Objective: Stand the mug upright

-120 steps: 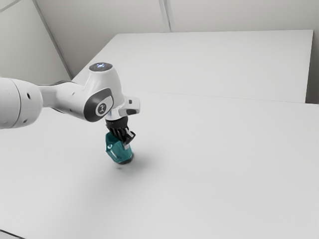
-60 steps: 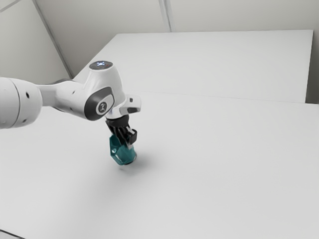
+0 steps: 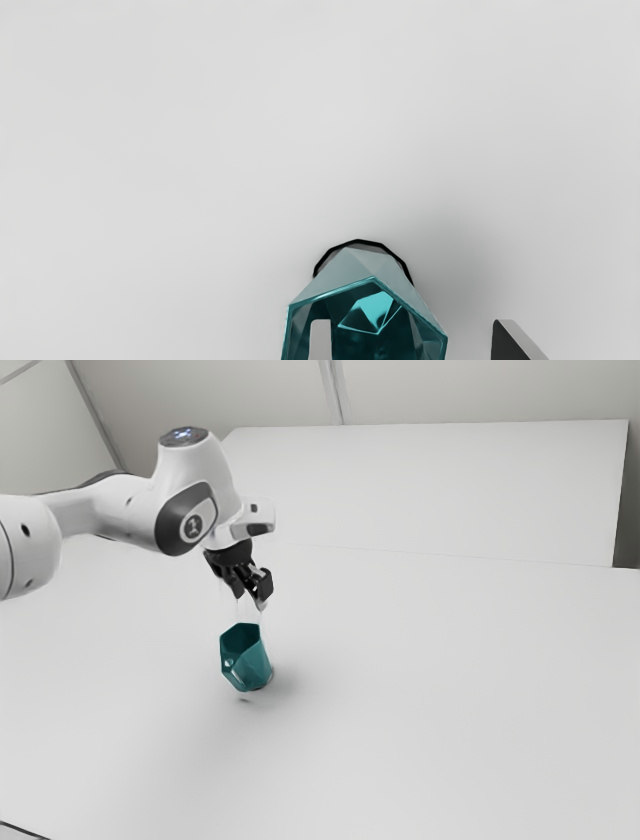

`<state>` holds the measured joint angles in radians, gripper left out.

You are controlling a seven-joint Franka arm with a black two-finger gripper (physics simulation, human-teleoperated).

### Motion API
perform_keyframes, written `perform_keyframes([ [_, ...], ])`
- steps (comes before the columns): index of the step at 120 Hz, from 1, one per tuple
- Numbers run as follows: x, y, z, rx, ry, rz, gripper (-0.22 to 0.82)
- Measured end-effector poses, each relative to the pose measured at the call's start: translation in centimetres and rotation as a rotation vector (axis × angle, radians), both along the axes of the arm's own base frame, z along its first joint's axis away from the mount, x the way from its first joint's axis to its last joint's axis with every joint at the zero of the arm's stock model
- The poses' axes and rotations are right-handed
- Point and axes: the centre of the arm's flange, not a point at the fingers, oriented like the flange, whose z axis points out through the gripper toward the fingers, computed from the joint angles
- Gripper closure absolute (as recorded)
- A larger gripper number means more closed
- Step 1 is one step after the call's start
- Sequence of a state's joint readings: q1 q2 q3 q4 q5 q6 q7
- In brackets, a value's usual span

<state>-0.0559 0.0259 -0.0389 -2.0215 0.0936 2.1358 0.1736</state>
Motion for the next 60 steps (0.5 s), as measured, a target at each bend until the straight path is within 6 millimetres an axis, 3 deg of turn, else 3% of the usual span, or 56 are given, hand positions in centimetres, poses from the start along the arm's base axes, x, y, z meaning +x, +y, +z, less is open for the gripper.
perform_keyframes([
  [13,2.8,-0.1,3.0,-0.029,-0.012,0.023,0.20],
  [38,7.6,2.0,10.3,-0.068,-0.004,0.099,0.08],
  [60,7.8,2.1,10.8,-0.067,0.086,0.116,0.03],
])
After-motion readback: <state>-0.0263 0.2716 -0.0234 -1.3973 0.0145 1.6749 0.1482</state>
